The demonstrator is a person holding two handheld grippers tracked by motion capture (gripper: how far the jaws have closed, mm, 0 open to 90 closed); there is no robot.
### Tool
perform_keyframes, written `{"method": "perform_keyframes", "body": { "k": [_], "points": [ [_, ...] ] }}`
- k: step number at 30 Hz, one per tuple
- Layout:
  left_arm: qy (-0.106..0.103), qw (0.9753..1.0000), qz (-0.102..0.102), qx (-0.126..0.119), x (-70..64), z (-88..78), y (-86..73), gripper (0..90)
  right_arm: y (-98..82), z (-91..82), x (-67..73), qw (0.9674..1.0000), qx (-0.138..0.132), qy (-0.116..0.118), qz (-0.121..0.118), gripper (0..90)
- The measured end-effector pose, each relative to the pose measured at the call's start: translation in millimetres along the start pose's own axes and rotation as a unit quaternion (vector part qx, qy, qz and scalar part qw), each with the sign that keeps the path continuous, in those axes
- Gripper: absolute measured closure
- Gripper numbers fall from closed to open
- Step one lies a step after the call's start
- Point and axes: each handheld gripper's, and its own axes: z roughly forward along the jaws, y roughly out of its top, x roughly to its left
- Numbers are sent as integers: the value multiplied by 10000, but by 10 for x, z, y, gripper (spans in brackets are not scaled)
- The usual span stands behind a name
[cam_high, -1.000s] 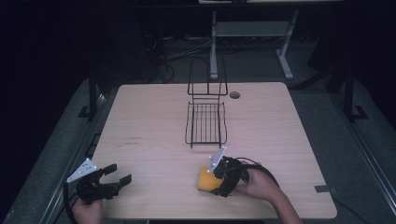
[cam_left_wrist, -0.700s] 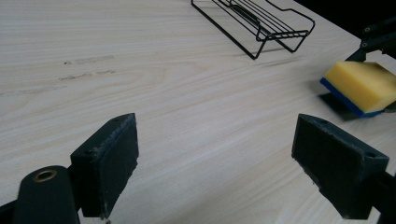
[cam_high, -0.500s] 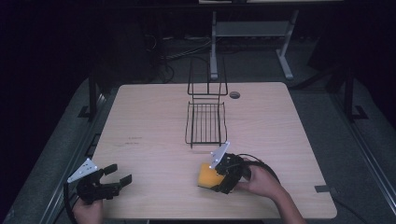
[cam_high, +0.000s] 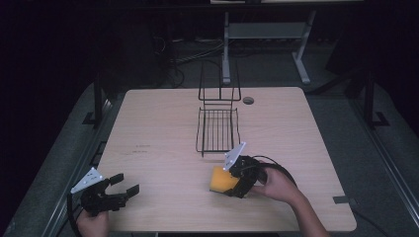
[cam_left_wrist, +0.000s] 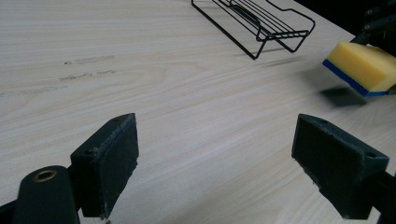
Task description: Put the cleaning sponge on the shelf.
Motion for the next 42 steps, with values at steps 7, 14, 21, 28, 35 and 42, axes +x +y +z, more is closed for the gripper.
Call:
{"method": "perform_keyframes", "body": {
  "k": [7,14,21,28,35,42],
  "points": [
    [5,10000,-8,-6,0,-2,-1,140,36,-47,-80,10000,-60,54,49,209],
    [2,10000,-11,-22,4,-9,-1,140,80,-72,-133,10000,-30,57,21,210],
    [4,10000,-33,-38,17,-11,0,141,192,-93,-226,10000,14,67,-31,209],
    [5,10000,-38,-41,20,-14,2,140,258,-91,-303,9999,98,89,-27,209],
    [3,10000,-22,-34,4,-1,6,140,334,-92,-402,9998,138,107,-76,209],
    [12,10000,-34,-43,17,-13,4,141,412,-84,-524,9997,181,131,-50,209]
  ]
}}
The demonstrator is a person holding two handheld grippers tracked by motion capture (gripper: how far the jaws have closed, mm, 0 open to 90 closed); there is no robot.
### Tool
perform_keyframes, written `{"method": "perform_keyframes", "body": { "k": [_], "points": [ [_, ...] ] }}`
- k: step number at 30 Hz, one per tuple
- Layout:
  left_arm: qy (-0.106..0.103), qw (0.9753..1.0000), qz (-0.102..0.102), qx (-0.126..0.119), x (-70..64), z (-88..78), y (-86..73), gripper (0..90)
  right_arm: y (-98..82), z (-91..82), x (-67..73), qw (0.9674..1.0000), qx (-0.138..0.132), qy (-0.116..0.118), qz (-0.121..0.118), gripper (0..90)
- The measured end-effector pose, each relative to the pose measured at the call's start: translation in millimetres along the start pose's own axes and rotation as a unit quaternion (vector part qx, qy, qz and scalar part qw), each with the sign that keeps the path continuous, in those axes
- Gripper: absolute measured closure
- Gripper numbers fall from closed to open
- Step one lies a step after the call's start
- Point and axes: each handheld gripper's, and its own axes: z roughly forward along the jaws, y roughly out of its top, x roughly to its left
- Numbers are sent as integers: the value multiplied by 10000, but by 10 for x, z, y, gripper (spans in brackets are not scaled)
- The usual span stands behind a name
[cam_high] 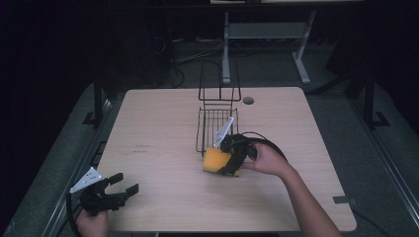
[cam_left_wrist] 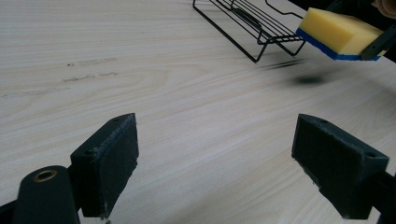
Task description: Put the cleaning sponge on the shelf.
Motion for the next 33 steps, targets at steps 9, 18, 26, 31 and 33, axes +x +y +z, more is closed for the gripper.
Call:
{"method": "perform_keyframes", "body": {
  "k": [9,18,26,31,33],
  "points": [
    [-7,10000,-41,-59,8,-10,-1,140,123,21,-184,9999,95,57,66,210],
    [-24,9999,-66,-77,12,-13,-3,140,189,24,-374,9997,122,98,210,209],
    [-22,9999,-78,-92,16,-24,-4,140,202,121,-578,9989,279,195,335,209],
    [-19,9999,-84,-92,21,-25,-6,140,225,108,-662,9989,160,216,371,210],
    [-15,9999,-87,-93,23,-26,-6,141,218,110,-734,9984,291,172,442,209]
  ]
}}
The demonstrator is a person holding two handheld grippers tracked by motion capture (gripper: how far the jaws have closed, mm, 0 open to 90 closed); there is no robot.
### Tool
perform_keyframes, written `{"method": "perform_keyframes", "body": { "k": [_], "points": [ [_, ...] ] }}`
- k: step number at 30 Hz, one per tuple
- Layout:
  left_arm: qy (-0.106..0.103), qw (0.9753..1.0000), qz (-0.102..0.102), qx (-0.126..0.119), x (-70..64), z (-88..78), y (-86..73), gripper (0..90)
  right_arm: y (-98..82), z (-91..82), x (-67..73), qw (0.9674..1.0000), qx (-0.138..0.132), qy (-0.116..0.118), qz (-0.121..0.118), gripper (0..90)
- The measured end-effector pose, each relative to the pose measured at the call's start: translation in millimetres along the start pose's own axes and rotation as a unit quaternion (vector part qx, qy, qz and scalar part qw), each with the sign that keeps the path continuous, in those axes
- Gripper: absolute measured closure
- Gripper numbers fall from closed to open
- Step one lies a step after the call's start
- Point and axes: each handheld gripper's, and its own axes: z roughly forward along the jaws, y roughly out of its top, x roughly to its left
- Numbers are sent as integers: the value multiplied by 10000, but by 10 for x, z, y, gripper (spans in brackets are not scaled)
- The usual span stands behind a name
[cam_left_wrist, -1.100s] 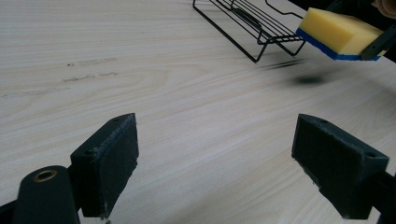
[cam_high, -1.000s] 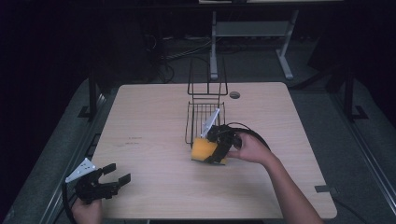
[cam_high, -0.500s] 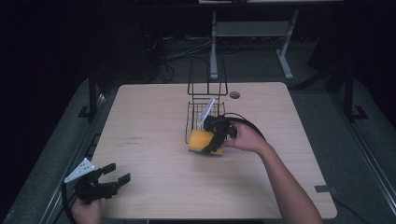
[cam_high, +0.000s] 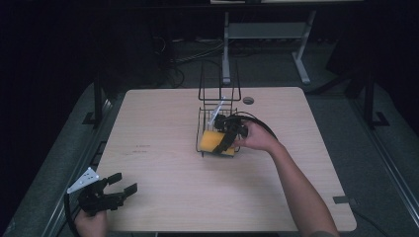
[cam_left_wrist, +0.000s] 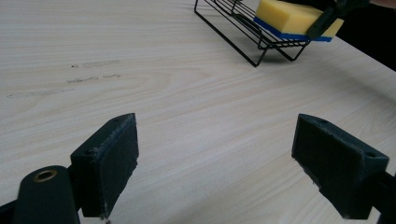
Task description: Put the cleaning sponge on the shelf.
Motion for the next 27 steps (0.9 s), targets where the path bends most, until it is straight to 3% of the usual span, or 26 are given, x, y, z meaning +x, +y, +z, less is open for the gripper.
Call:
{"method": "perform_keyframes", "body": {
  "k": [7,11,16,27],
  "points": [
    [4,10000,-2,-9,5,-8,-1,140,24,-6,-112,10000,-36,47,77,210],
    [-8,10000,-4,-17,4,-10,-1,140,27,2,-201,9998,132,4,163,209],
    [-6,10000,0,-6,0,-5,2,141,52,-11,-267,9998,-29,19,171,210],
    [-19,10000,-11,-11,1,-5,1,141,-1,134,-408,9994,12,-89,348,208]
  ]
}}
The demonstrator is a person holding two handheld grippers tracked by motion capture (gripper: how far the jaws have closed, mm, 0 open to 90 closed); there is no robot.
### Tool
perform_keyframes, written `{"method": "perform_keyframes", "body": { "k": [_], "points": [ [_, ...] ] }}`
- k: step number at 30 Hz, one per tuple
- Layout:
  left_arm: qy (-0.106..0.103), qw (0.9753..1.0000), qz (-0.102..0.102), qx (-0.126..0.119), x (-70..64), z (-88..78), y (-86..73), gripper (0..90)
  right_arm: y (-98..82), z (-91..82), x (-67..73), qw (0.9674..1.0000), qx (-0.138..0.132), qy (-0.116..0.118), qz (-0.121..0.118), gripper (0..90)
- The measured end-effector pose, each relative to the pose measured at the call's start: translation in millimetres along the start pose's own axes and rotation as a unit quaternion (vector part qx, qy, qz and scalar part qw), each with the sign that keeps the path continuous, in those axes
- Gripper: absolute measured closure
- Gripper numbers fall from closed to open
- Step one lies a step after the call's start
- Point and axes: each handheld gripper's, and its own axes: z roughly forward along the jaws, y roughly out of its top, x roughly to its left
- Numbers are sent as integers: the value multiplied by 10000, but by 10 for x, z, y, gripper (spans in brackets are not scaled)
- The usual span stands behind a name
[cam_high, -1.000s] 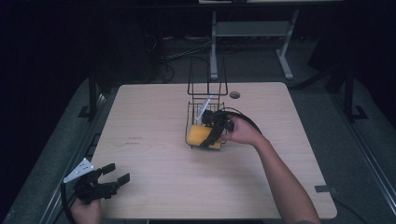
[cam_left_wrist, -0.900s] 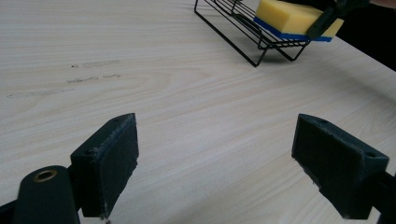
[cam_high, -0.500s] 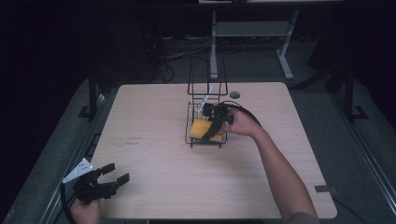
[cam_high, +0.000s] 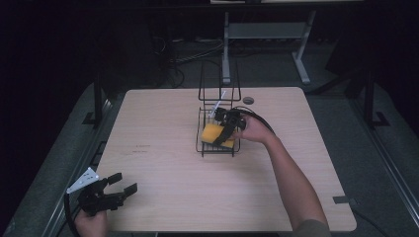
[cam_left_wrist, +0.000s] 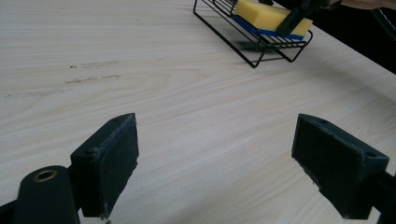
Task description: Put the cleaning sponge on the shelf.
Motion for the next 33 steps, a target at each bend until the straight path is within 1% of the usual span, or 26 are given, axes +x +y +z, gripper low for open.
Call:
{"method": "perform_keyframes", "body": {
  "k": [2,5,7,8,9,11,13,14,15,17,20,24,25,27,29,30,31,32,33],
  "points": [
    [-5,10000,-5,-10,4,-2,-1,140,9,12,7,10000,-15,-50,-64,204],
    [-6,10000,-3,-11,3,-2,-2,140,22,19,28,9999,-6,-75,-91,201],
    [-9,10000,6,-1,-1,-2,0,140,22,15,35,9999,-15,-114,-69,182],
    [-11,10000,4,-2,-2,-2,-1,140,22,15,35,9999,-15,-114,-69,182],
    [-15,10000,4,-2,-5,2,0,140,22,10,45,10000,-29,-85,-9,170],
    [-22,10000,8,2,-11,8,0,140,24,5,53,9999,-29,-99,1,166],
    [-27,10000,23,6,-14,10,1,140,30,-14,70,9999,-56,-128,-46,165],
    [-31,10000,22,2,-16,11,2,140,34,-26,78,9999,-84,-145,-28,165],
    [-36,10000,22,-4,-18,16,2,140,38,-51,88,9997,-151,-159,-50,164],
    [-32,10000,11,-2,-20,18,2,140,43,-70,99,9996,-157,-205,-83,164],
    [-32,10000,12,-3,-21,16,1,140,41,-83,106,9996,-174,-204,-107,164],
    [-39,10000,8,-6,-19,18,1,141,27,-123,98,9994,-189,-268,-67,164],
    [-46,10000,6,4,-19,20,0,140,18,-147,103,9991,-313,-278,-24,164],
    [-49,10000,10,2,-20,21,0,141,18,-156,108,9991,-333,-271,-25,165],
    [-47,10000,23,11,-22,19,1,141,12,-183,134,9987,-373,-349,-61,165],
    [-50,10000,18,8,-23,19,1,141,12,-183,134,9987,-373,-349,-61,165],
    [-48,10000,16,7,-24,19,1,141,-4,-196,131,9984,-448,-331,-62,166],
    [-49,10000,27,11,-23,19,2,141,-4,-196,131,9984,-448,-331,-62,166],
    [-56,10000,27,15,-25,19,2,140,-20,-207,135,9980,-516,-365,-54,166]
  ]
}}
